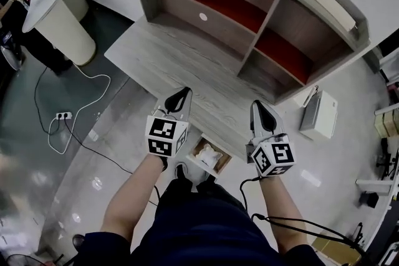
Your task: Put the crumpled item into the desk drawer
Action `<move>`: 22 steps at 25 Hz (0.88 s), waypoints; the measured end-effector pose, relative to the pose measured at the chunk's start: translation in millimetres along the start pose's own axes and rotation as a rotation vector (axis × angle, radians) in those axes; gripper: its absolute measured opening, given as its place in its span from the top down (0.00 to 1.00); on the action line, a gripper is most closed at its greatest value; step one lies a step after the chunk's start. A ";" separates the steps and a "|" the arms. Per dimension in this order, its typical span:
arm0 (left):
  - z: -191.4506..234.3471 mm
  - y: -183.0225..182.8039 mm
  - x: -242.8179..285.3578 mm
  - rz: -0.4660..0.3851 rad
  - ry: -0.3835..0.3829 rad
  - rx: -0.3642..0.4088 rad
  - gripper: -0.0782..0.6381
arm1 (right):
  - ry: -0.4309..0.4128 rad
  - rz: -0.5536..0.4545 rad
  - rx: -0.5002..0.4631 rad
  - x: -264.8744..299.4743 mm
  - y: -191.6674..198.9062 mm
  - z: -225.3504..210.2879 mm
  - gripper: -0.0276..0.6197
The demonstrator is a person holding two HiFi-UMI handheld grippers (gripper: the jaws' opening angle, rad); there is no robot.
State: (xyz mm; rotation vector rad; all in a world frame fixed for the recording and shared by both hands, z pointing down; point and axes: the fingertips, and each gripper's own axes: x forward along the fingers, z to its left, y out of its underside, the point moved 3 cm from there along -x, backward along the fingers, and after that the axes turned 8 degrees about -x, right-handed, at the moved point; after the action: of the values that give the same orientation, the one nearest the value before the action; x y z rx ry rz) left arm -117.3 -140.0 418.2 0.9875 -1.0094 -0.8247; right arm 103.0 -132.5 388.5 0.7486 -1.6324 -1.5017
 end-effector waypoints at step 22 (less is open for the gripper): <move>-19.3 -140.4 -39.8 -0.349 0.065 0.140 0.88 | 0.026 -0.221 -0.088 1.2 -116.5 0.8 0.95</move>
State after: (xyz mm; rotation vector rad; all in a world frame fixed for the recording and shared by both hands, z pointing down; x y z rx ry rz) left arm -126.9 -146.8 271.5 1.3265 -0.8594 -1.0103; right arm 92.2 -148.1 273.5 0.9200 -1.4915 -1.6997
